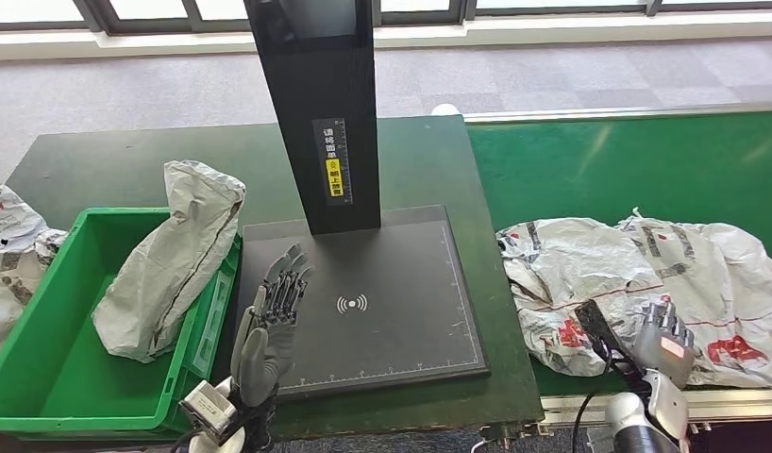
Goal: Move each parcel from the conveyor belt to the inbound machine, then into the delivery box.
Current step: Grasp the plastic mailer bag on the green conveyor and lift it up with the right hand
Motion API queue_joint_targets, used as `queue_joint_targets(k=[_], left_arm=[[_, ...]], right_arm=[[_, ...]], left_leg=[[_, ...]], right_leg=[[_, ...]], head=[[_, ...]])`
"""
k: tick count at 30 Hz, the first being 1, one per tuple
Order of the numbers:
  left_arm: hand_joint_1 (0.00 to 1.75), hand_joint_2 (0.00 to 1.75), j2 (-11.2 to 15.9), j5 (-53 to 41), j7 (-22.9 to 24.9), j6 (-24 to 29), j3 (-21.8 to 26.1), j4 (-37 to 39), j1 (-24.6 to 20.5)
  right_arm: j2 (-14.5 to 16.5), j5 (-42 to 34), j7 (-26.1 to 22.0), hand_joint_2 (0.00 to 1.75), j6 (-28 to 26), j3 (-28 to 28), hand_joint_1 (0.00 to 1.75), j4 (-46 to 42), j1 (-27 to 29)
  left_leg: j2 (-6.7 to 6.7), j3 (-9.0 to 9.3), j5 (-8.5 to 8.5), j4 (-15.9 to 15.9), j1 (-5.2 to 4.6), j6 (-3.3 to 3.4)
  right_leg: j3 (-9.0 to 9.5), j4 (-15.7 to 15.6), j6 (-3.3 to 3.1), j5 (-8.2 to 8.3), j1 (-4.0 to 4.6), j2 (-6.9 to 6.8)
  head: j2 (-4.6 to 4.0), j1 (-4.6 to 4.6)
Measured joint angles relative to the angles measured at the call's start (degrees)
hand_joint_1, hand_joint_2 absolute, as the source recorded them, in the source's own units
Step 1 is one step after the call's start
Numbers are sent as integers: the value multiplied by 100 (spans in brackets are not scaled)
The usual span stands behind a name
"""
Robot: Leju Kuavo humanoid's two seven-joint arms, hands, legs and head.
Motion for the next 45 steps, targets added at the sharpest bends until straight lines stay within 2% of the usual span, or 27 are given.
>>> queue_joint_targets(k=[1, 2, 5, 6, 15, 19, 22, 26, 29, 32, 37, 45], left_arm=[[0, 0, 0, -9, 0, 45, 0, 26, -2], [0, 0, 0, -15, 0, 86, 0, 54, -6], [0, 0, 1, -29, 0, 168, 0, 154, -35], [0, 0, 1, -34, 0, 181, 0, 191, -50], [0, 0, 13, -90, 0, 254, 0, 473, -82], [0, 0, 11, -107, 2, 267, 0, 503, -72], [0, 0, 11, -154, 9, 287, 2, 486, -25], [0, 0, 9, -207, 13, 301, 9, 420, 61], [0, 0, 4, -210, 13, 304, 18, 389, 90], [0, 0, -4, -226, 12, 314, 29, 374, 110], [0, 0, -4, -257, 1, 355, 44, 375, 125], [0, 0, -4, -203, 0, 408, 54, 377, 126]], right_arm=[[-21, 21, -8, 175, 20, 0, 0, 186, -100], [-31, 40, -8, 175, 48, 0, 29, 348, -188], [-17, 58, -48, 175, 237, 0, 160, 771, -379], [-2, 48, -88, 175, 314, 0, 175, 885, -424], [150, -220, -588, 175, 600, 0, 175, 1278, -558], [208, -552, -819, 175, 654, 1, 175, 1268, -526], [273, -1076, -1134, 175, 598, 5, 175, 1091, -401], [425, -2124, -1594, 175, 580, 98, 175, 351, 11], [509, -2419, -1689, 175, 611, 192, 175, -163, 262], [578, -2925, -1979, 175, 559, 257, 175, -689, 511], [779, -4026, -2530, 175, 574, 430, 175, -2139, 1135], [985, -4562, -2977, 175, 571, 738, 175, -3822, 1802]], left_leg=[[0, 0, 1, 0, 0, 1], [-1, 0, 1, 0, 0, 2], [-3, -1, 2, 0, 0, 2], [-3, -1, 2, 0, 0, 2], [0, 8, 0, 0, 1, 1], [1, 18, 0, 0, 1, 1], [-1, 20, 0, 0, 1, 1], [-4, 11, 0, -1, 1, 1], [-5, 5, 0, -2, 1, 0], [-10, 1, 0, -2, 2, 1], [-14, -7, 0, -2, 1, 1], [-15, -12, -1, -2, 1, 2]], right_leg=[[0, 0, 0, 0, 0, 0], [1, 0, 1, 0, 0, 0], [2, 0, 1, 0, 1, -1], [2, 1, 0, 0, 2, -1], [7, -1, 0, -1, 7, 0], [18, -1, 0, -1, 10, 1], [24, -1, 0, -1, 13, -2], [16, 0, -1, -2, 13, -8], [9, 1, -3, -3, 12, -10], [8, 1, -2, -4, 8, -12], [2, 1, -1, -6, 5, -17], [0, 1, 0, -8, 3, -18]], head=[[0, 0], [0, 0], [0, 0], [0, 0], [0, 0], [0, 0], [0, 0], [0, 0], [0, 0], [0, 0], [0, 0], [0, 0]])
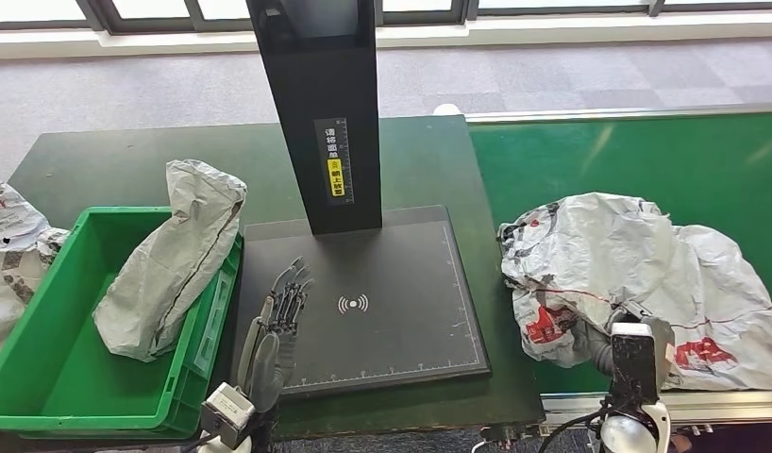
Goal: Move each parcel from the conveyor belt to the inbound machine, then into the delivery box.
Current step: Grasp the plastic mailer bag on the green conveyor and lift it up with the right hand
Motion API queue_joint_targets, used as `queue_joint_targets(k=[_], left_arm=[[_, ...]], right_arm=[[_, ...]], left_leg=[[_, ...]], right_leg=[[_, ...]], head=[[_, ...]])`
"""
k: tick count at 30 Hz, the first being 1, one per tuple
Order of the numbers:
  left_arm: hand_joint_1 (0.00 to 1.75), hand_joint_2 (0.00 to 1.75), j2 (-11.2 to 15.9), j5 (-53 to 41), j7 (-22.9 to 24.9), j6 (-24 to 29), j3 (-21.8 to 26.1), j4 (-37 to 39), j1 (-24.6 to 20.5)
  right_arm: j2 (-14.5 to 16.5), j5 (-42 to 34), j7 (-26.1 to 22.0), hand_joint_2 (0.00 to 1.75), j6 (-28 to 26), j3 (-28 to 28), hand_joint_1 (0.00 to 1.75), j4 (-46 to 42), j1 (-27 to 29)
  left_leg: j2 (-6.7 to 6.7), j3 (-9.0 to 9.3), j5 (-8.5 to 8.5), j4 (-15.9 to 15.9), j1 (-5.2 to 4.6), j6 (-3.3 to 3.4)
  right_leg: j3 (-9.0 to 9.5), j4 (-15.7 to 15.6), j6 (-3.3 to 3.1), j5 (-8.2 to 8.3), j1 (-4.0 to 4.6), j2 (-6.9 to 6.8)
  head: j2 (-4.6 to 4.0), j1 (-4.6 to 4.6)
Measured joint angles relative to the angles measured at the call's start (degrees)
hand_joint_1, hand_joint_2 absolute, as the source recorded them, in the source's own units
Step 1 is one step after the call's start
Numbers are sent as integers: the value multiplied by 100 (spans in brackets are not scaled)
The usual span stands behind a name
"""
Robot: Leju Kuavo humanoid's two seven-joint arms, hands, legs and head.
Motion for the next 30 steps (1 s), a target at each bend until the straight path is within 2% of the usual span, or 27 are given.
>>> queue_joint_targets(k=[6, 13, 16, 21, 23, 25, 27, 30], left_arm=[[0, 0, 0, 27, 0, 16, 36, -2, 7], [0, 0, 0, 26, 0, 15, 59, -9, 28], [0, 0, 0, 5, 0, -5, 72, -34, 40], [0, 0, -1, 11, 0, -103, 100, -41, 2], [0, 0, 0, 44, 0, -122, 107, -8, -83], [0, 0, 0, 91, 0, -131, 113, 65, -221], [0, 0, 0, 124, 0, -131, 114, 161, -379], [0, 0, 0, 133, 0, -126, 116, 272, -525]], right_arm=[[149, -139, -242, 175, -6, 561, 175, -1218, 370], [205, -280, -379, 175, -44, 791, 175, -1735, 513], [203, -524, -512, 175, -239, 1006, 175, -2047, 633], [74, -658, -550, 175, -650, 1780, 175, -2645, 783], [33, -673, -498, 175, -556, 2055, 175, -2720, 799], [22, -717, -327, 175, -231, 2217, 175, -2638, 752], [23, -732, -202, 175, 99, 2275, 175, -2399, 642], [27, -733, -224, 175, 257, 2297, 175, -2066, 523]], left_leg=[[4, -1, -2, -1, 0, 0], [1, 3, 1, 0, 2, -1], [1, 3, 0, 0, 1, 0], [3, 3, 0, 0, 1, -1], [3, 2, 0, -1, 2, -1], [3, -3, 0, -2, 2, -1], [4, -4, 2, -2, 3, 0], [3, 4, 12, -1, 3, 7]], right_leg=[[-2, 0, -1, -3, 3, 2], [1, 1, 0, -2, -2, 1], [0, 1, 0, -2, -4, 1], [-5, 1, -1, -3, 1, 3], [-4, 1, -1, -3, 2, 2], [-2, 2, -2, -2, 3, 1], [0, 2, -3, -1, 2, 1], [1, 2, 0, 5, 0, 0]], head=[[0, 0], [0, 0], [0, 0], [0, 0], [0, 0], [0, 0], [0, -1], [0, -1]])
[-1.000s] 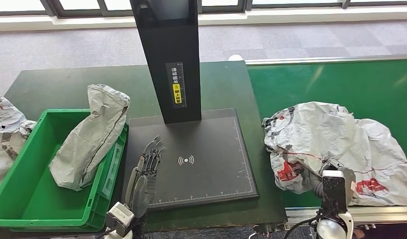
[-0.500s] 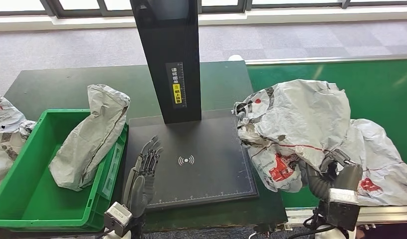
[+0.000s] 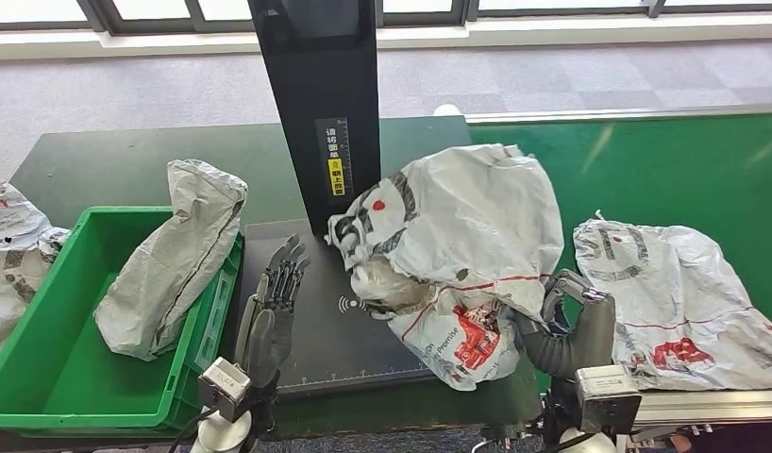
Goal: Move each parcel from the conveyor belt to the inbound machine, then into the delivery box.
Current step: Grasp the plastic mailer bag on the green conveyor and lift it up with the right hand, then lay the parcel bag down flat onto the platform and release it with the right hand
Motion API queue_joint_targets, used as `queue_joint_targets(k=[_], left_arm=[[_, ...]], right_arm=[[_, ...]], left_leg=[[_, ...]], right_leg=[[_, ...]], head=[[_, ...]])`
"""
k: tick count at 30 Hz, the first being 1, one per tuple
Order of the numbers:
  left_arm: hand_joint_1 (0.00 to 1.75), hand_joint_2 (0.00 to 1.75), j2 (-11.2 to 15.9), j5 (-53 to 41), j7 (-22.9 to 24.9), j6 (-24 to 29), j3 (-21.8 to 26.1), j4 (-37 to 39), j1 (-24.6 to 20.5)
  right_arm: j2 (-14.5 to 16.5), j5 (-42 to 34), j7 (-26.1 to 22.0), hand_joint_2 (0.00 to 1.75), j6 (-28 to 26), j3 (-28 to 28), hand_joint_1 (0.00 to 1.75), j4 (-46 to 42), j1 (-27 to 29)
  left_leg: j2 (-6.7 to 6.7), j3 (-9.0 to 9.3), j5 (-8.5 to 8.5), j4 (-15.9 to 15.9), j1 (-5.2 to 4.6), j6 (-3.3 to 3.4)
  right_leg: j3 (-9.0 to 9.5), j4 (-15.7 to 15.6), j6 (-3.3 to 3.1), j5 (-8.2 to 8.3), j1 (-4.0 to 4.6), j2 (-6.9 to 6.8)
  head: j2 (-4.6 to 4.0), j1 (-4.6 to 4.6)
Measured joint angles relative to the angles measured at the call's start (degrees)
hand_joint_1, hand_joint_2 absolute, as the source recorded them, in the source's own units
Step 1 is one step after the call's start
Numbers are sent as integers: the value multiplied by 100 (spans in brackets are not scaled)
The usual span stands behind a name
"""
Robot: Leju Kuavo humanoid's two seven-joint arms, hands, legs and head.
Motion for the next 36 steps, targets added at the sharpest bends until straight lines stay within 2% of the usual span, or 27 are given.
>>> queue_joint_targets(k=[16, 20, 22, 26, 30, 36], left_arm=[[0, 0, 0, 9, 0, 17, 4, 203, -93], [0, 0, 0, 50, 0, 17, 4, 224, -129], [0, 0, -7, 118, 0, 31, 5, 261, -220], [0, 0, -51, 268, 0, 80, 19, 311, -367], [0, 0, -60, 385, 0, 128, 28, 288, -276], [0, 0, -62, 695, 0, 406, 30, 246, -239]], right_arm=[[3, 7, -22, 175, 50, 19, 175, 336, -110], [8, 66, 347, 175, 392, 19, 175, 498, -178], [41, 59, 558, 175, 716, 15, 175, 906, -338], [201, 213, 677, 175, 1115, -20, 175, 2144, -757], [387, 694, 815, 175, 1262, -38, 175, 3170, -993], [617, 1016, 720, 175, 1324, -38, 175, 4036, -1215]], left_leg=[[-2, -5, -2, 0, -1, 3], [0, -5, -2, 0, 0, 2], [3, -3, -1, 0, 0, 2], [4, -1, 4, 0, 0, 0], [0, -2, 5, 0, 0, -1], [1, -4, 2, 0, 0, -3]], right_leg=[[-6, 0, 1, -1, -1, 0], [-6, 0, 1, -1, 0, 1], [-6, 0, 1, 1, 1, 2], [-3, 1, 0, 5, 1, 2], [-5, 4, -2, 5, 2, 3], [-10, 3, -4, 0, 2, 3]], head=[[0, 1], [0, 1], [0, 1], [0, 1], [0, 1], [0, 0]])
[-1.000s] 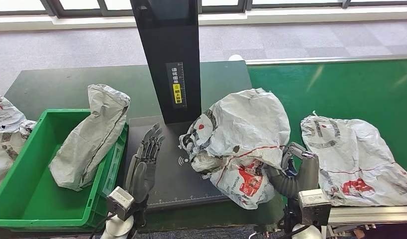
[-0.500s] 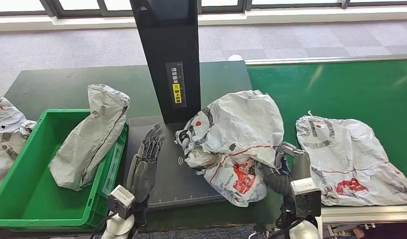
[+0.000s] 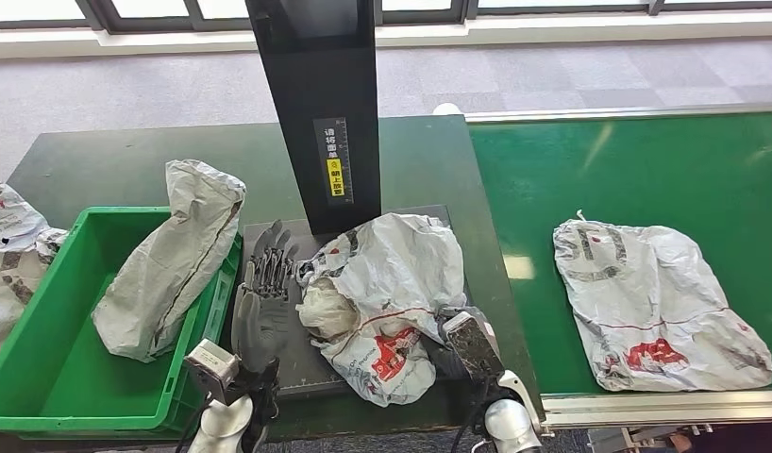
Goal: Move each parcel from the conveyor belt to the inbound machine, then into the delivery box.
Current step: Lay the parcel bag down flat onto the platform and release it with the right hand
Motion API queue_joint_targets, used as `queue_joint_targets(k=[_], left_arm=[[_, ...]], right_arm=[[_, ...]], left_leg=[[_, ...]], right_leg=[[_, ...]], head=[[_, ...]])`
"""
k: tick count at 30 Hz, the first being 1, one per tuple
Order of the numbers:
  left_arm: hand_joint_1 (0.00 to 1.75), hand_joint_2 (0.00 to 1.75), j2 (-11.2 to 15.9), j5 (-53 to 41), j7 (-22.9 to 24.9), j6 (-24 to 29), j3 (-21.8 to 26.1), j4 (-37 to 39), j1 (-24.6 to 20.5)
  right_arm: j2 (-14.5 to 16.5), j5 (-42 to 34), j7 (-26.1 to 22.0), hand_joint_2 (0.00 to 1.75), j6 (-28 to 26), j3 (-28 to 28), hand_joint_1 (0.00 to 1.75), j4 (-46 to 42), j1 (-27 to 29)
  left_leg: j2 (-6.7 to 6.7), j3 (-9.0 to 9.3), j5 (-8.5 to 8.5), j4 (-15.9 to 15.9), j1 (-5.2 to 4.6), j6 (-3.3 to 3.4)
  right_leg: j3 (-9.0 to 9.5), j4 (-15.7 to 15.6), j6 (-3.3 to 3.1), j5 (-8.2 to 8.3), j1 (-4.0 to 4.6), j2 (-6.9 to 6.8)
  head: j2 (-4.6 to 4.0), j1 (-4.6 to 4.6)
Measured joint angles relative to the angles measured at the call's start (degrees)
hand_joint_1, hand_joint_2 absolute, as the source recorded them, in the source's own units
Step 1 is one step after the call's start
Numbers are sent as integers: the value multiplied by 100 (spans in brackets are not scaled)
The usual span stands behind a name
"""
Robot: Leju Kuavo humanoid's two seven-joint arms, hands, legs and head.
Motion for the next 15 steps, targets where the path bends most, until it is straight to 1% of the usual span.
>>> queue_joint_targets(k=[7, 8, 11, 12, 15], left_arm=[[0, 0, -2, 370, 0, 144, 1, -163, -15], [0, 0, -2, 401, 0, 143, 1, -209, 2], [0, 0, -2, 449, 0, 141, 1, -350, 74], [0, 0, -2, 453, 0, 141, 1, -396, 100], [0, 0, -2, 457, 0, 146, 1, -520, 193]], right_arm=[[166, -34, -326, 175, 18, 0, 175, 764, -419], [184, -45, -382, 175, 27, 0, 140, 837, -460], [226, -70, -537, 175, 64, 0, 9, 992, -546], [235, -85, -582, 175, 76, 0, 0, 1022, -566], [255, -178, -720, 175, 113, 0, 0, 1059, -591]], left_leg=[[5, 3, 1, 0, 0, 0], [5, 3, 2, 0, 0, 0], [4, 3, 3, 1, 0, -1], [4, 3, 3, 1, 0, -1], [2, 3, 3, 1, 0, -1]], right_leg=[[2, 0, 1, 4, 0, 1], [2, 0, 0, 5, 0, 1], [2, 0, 0, 6, 0, 1], [2, 0, 0, 6, 0, 1], [1, 0, 0, 6, 0, 1]], head=[[0, 0], [0, 0], [0, 1], [0, 0], [0, -1]])
